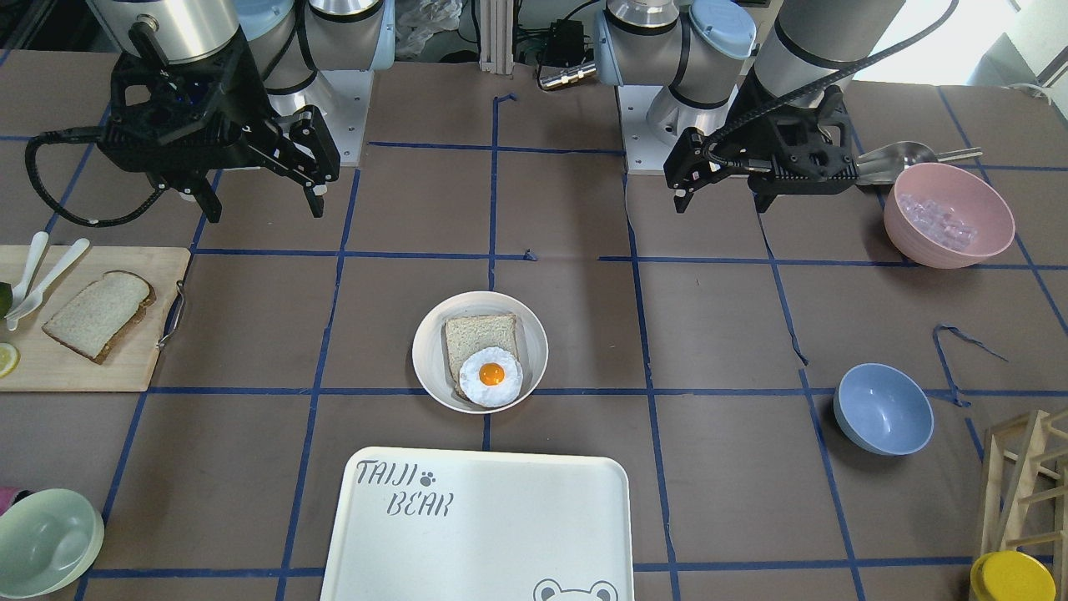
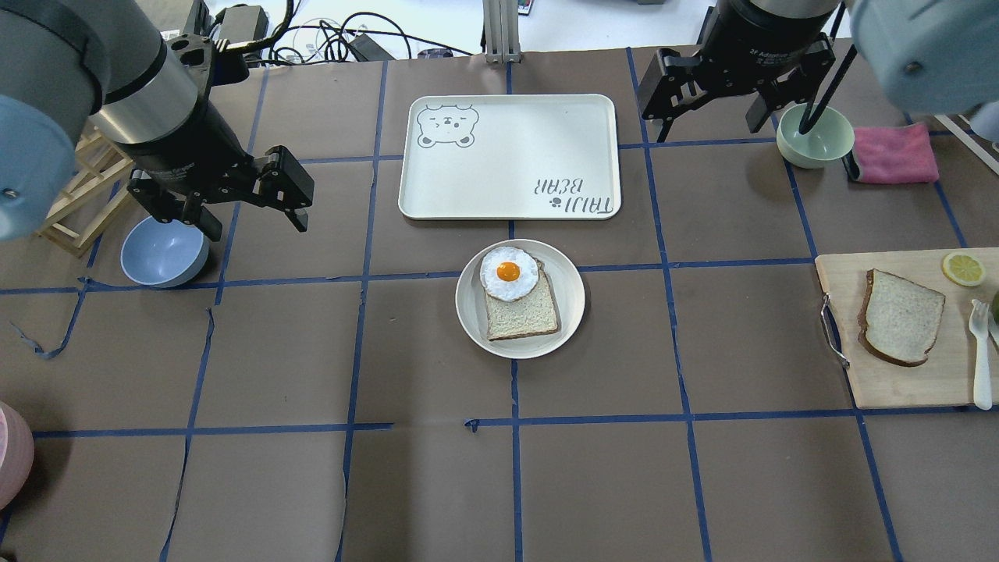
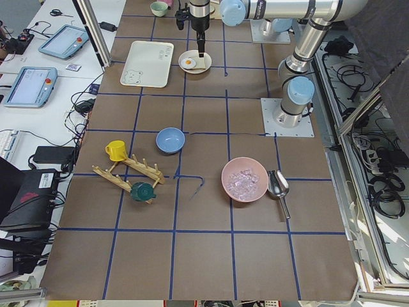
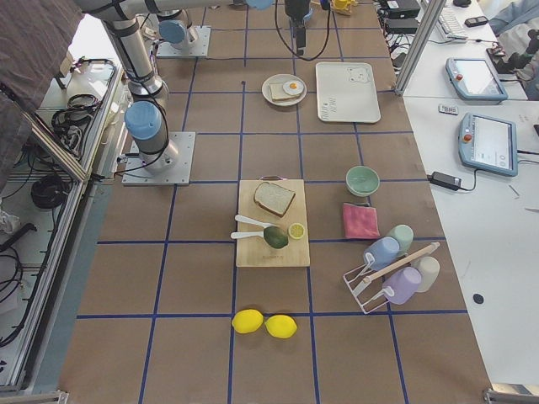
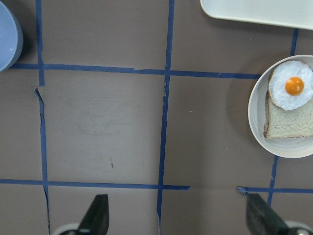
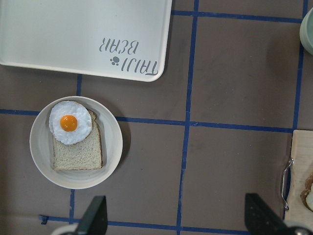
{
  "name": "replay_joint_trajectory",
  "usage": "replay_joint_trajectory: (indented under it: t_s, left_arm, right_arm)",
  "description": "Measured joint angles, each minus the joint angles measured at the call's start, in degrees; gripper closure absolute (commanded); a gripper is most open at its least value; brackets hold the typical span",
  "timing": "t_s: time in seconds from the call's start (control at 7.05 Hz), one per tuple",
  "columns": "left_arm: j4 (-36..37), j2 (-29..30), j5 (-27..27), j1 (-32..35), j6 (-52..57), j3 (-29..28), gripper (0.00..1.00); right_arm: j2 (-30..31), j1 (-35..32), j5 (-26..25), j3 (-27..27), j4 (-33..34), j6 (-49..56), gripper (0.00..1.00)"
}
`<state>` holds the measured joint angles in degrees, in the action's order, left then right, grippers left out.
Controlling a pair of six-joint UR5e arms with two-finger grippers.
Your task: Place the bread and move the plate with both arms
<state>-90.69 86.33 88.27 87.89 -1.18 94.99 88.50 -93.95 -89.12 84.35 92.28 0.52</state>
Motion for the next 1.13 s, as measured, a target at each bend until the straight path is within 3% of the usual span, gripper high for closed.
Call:
replay_joint_trajectory:
  t_s: [1.13]
  left_arm:
    - [0.1, 0.1, 0.0, 0.0, -0.1, 0.0, 0.0]
  right_arm:
    - [-0.1, 0.2, 0.0, 0.2, 0.8, -0.2, 0.0]
